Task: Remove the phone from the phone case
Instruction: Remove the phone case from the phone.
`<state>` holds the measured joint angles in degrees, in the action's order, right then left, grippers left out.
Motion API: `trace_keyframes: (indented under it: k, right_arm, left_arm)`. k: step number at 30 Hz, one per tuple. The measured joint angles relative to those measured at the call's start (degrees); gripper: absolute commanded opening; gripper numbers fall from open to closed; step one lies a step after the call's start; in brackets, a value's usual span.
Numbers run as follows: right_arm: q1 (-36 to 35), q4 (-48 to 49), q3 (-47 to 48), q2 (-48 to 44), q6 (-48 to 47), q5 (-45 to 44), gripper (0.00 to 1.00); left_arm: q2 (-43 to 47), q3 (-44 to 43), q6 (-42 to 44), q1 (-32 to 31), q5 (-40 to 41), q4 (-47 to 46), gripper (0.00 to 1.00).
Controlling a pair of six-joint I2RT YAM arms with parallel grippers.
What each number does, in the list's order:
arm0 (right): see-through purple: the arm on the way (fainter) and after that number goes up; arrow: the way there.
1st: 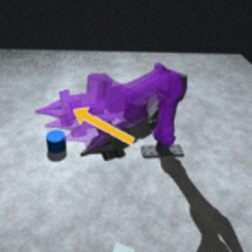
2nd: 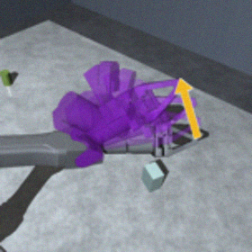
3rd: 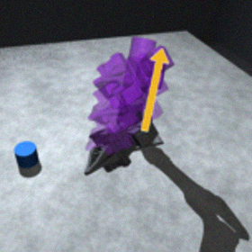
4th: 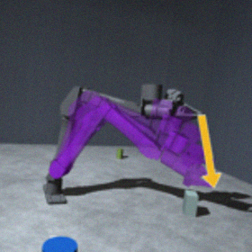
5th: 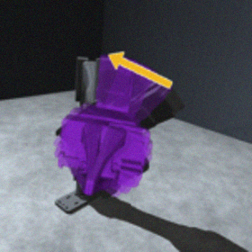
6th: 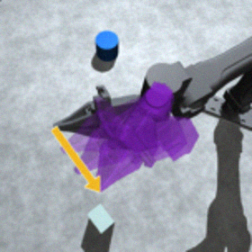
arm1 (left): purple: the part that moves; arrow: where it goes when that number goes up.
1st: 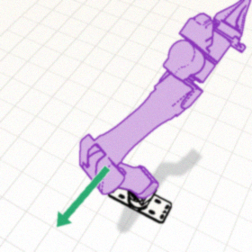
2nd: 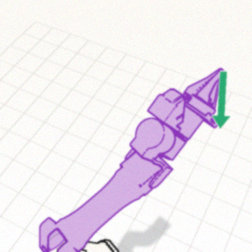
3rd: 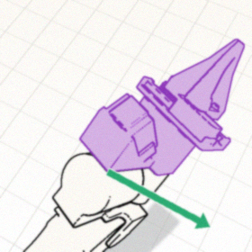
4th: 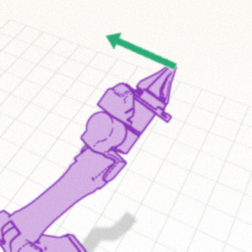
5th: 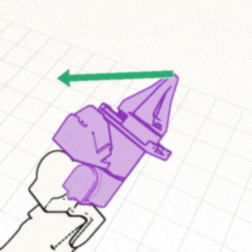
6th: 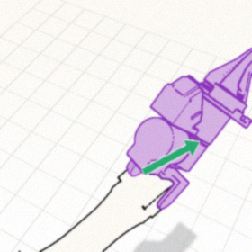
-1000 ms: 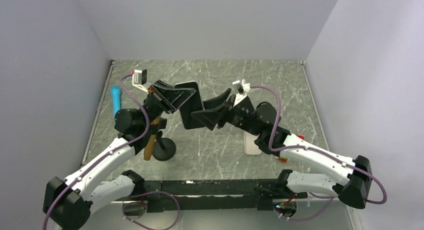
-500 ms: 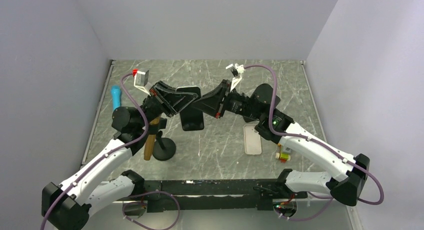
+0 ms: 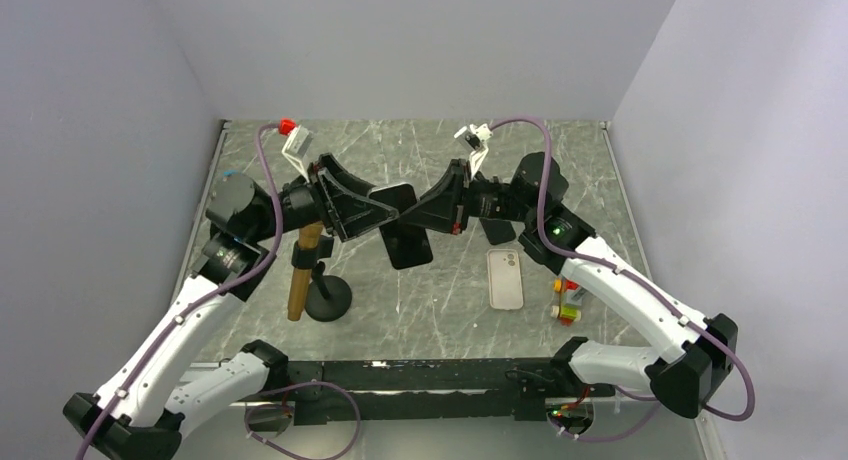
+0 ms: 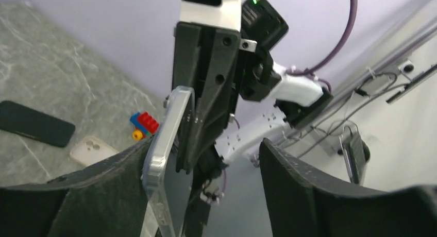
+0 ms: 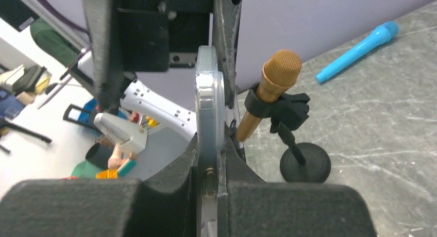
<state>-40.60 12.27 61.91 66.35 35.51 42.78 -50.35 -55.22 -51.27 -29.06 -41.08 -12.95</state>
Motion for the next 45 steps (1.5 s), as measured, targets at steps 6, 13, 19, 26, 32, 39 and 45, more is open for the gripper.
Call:
trace_keyframes:
  k: [6,13,19,26,32,39,45]
  right_arm:
    - [1.09,-6.36,5.22,2.34,-3.63,7.15,0.00]
    - [1.14,-11.98,7.61,3.48,-6.80,11.91,0.00]
    - [1.44,-14.84,8.35,4.13,-7.50,13.00,0.33]
    - [1.14,-14.36,3.91,0.07,-6.99,1.92,0.95]
    - [1.20,-9.09,-7.17,-9.27,-2.75,-7.04,1.00]
    - [1.20,2.21,-14.78,-13.60,3.74,-9.60,0.79]
    - [1.18,16.26,-20.28,-13.07,11.23,-7.26,0.61]
  left_arm:
    - [-4.79,-12.02,10.64,0.11,-8.26,18.58,0.47]
    - [-9.97,-15.19,16.52,0.44,-13.90,28.11,0.11]
    - [-9.81,-15.13,18.93,0.63,-14.80,28.50,0.00]
    - [-3.91,-15.13,20.59,0.48,-2.05,33.18,0.00]
    - [1.66,-15.13,18.51,0.61,8.63,32.20,0.00]
    - [2.45,-12.52,9.75,2.12,12.28,22.08,0.00]
    - [0.07,-7.67,-2.16,3.41,10.25,8.92,0.00]
